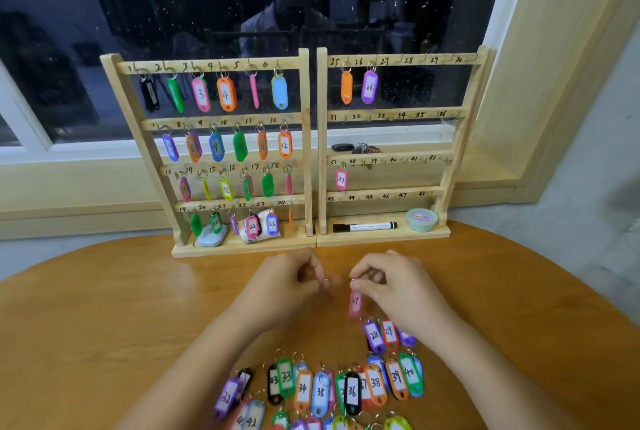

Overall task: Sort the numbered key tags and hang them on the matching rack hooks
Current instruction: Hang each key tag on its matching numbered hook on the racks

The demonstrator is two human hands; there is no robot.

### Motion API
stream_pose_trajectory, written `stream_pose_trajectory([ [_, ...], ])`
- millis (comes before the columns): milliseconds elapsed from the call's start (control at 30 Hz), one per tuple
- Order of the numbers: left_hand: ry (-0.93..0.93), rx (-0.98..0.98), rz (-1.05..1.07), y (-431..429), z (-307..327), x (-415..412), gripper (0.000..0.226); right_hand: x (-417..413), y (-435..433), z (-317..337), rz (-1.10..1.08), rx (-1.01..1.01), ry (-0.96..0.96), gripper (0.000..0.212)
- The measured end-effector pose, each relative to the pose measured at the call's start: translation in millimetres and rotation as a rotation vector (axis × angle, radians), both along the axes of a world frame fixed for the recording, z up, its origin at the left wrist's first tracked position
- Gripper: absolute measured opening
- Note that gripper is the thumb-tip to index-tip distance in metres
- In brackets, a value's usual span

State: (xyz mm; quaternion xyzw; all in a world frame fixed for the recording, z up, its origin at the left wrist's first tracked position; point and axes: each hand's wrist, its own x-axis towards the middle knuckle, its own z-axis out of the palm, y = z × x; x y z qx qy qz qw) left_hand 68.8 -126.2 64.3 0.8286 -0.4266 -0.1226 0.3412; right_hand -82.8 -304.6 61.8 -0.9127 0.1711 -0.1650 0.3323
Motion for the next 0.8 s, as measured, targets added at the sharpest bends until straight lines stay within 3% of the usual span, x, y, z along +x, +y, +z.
stream_pose_trajectory([
  [367, -0.164, -0.103, -0.020, -41, 97, 21, 0.013, 24, -60, 98, -0.081, -0.056, -0.275, 0.025],
  [800, -0.357, -0.186, -0.022, -121, 212, 36, 0.015, 57, -119, 222, -0.209, -0.152, -0.563, 0.011],
])
